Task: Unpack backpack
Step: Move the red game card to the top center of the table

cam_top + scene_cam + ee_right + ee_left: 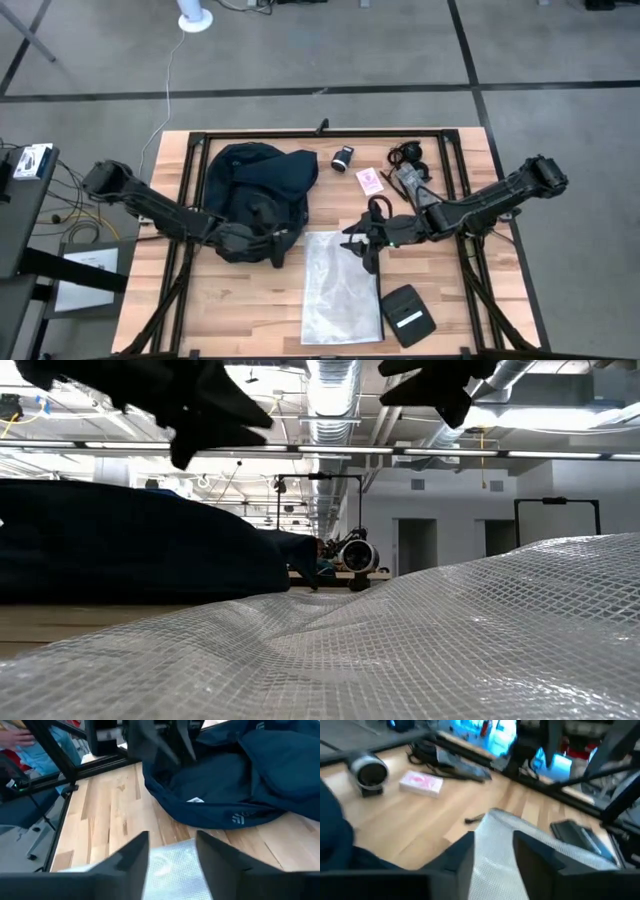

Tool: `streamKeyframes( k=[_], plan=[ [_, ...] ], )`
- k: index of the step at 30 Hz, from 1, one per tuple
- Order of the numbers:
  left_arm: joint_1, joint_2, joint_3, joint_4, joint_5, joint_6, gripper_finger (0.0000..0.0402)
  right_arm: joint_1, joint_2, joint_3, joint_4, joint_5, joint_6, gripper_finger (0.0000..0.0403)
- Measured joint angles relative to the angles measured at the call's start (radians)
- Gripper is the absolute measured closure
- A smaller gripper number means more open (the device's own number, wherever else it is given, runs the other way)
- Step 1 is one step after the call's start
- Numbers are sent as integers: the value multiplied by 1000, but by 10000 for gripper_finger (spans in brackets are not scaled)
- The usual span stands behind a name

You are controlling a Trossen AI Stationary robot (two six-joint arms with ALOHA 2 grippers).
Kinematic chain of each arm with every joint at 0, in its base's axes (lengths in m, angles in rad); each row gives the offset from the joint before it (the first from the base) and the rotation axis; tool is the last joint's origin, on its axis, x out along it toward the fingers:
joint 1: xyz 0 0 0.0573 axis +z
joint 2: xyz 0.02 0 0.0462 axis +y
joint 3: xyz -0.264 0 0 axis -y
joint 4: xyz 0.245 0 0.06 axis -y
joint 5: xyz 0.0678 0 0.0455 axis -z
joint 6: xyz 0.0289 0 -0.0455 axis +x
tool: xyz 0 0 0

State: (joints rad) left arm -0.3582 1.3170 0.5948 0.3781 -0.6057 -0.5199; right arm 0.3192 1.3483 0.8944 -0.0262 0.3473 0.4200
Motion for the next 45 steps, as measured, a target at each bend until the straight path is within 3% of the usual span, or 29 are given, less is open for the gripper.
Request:
streamKeyframes(
  k=[5,14,21,29,37,41,45],
  plan=[
    [22,74,60,8,87,27,216,-9,0,0,11,0,1,152],
    [66,164,189,-4,291,137,215,-9,0,0,-34,-4,-6,143],
    [124,136,224,-85,290,158,219,-23,-24,13,-223,-7,20,143],
    [139,128,231,-92,288,212,219,-61,-63,170,-418,-7,-37,143],
    [121,128,231,-181,268,84,221,-56,-55,198,-500,-7,25,143],
    [84,128,231,-267,197,57,240,-42,-51,198,-577,-7,164,151],
    [60,128,231,-345,163,59,287,10,-51,197,-632,-8,240,189]
  ],
)
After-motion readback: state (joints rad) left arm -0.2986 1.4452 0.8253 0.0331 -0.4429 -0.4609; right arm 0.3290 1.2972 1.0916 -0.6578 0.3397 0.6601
